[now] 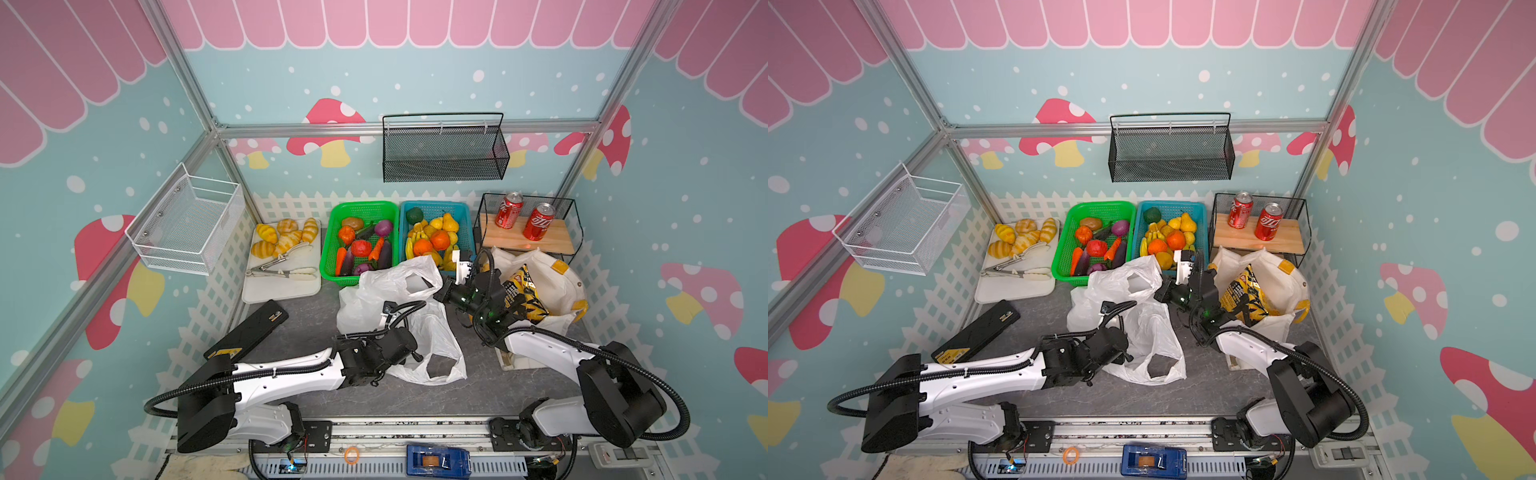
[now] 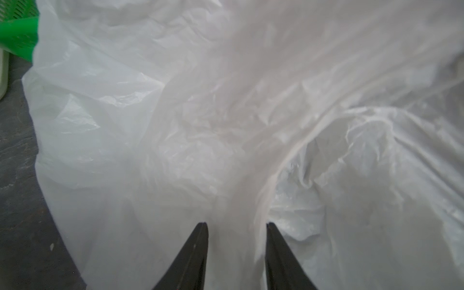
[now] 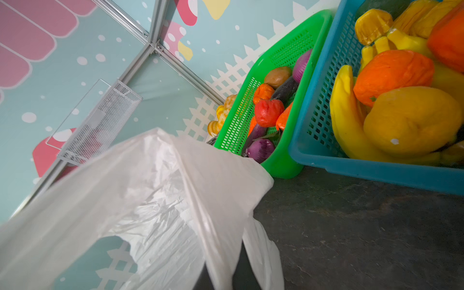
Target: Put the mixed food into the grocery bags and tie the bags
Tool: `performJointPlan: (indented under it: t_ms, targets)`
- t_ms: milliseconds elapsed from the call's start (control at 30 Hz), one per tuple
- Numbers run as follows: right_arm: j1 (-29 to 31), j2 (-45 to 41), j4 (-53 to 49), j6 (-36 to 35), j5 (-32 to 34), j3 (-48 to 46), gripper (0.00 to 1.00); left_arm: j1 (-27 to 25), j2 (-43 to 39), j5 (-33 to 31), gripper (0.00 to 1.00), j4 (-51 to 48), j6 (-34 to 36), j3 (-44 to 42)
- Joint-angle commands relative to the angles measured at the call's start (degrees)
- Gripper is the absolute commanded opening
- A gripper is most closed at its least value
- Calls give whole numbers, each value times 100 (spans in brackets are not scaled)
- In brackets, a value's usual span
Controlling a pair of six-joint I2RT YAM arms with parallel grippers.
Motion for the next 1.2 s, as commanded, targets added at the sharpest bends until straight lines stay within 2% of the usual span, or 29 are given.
performJointPlan:
  t_ms: [0,100,167,300,367,433,533,633,733,867,967,1033,1167]
  targets:
    - [-68,-403,-1133,-1256,46,151,0,320,-866,335,10,-21,321,242]
    - [-52,-681,-2246,-2597,-215,396,0,1190,-1900,1961,4,-535,383,380]
    - [-39,-768,-2886,-3148,-361,526,0,1868,-2417,2691,0,-985,340,618]
    - [36,-982,-3193,-3391,-505,371,0,3325,-2638,4142,0,-1787,445,1233]
    - [50,-1066,-3260,-3362,-281,293,0,3906,-2476,4898,0,-1885,344,1352]
    - [52,-1181,-3367,-3456,86,268,0,4244,-2325,5421,0,-1735,224,1311]
    - [50,-1286,-3710,-3553,815,391,0,4476,-2236,5460,0,-1784,314,1316]
    - [51,-1118,-3919,-3722,775,561,5,4681,-2210,5129,0,-2182,668,1459]
    - [145,-1048,-3685,-4208,107,599,22,4683,-2121,5174,0,-2314,850,1403]
    - [486,-1561,-2469,-5224,-167,115,57,4674,-2034,5409,0,-2270,780,1248]
    - [847,-1767,-1556,-5812,-265,-200,76,4624,-1995,5432,0,-2269,731,1262]
    - [1140,-1747,-1185,-6080,-30,-234,80,4563,-1934,5422,0,-2261,677,1297]
    - [1511,-1502,-827,-6402,66,-91,79,4328,-1808,5300,0,-2169,604,1325]
